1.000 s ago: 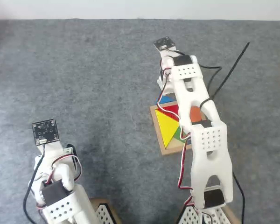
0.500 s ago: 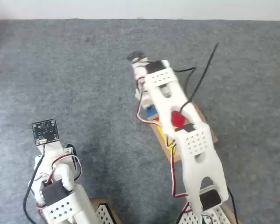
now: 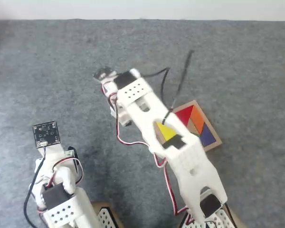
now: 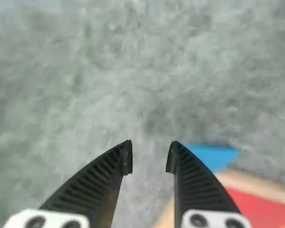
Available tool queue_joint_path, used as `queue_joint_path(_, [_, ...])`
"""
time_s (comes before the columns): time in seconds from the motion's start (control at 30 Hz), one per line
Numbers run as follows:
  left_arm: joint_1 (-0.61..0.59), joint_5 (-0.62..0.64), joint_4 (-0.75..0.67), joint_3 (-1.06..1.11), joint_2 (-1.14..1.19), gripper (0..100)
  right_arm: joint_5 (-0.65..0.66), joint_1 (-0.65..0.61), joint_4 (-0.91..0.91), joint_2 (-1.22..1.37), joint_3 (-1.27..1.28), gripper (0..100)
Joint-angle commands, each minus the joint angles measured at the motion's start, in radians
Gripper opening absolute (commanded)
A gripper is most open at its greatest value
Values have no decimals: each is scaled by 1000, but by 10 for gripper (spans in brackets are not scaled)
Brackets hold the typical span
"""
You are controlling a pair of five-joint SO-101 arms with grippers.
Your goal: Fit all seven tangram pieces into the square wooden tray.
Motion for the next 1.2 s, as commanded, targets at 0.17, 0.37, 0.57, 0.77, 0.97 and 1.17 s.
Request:
queue_joint_path(0.17, [-2,8,3,-4,-18,169,130,79,113,-328,115,138])
queue_joint_path(0.37, [-2,6,5,-4,-18,169,744,81,140,-348,203,251])
queue_joint_path(0.57, [-2,6,5,-4,-18,169,1011,96,88,-306,229,274])
queue_joint_path(0.77, [-2,6,5,-4,-18,169,1091,54,67,-209,233,274])
queue_joint_path(0.97, [-2,6,5,-4,-18,169,1094,71,21,-151,233,274])
queue_joint_path(1.17, [-2,6,5,-4,-18,169,1125,104,12,-124,232,274])
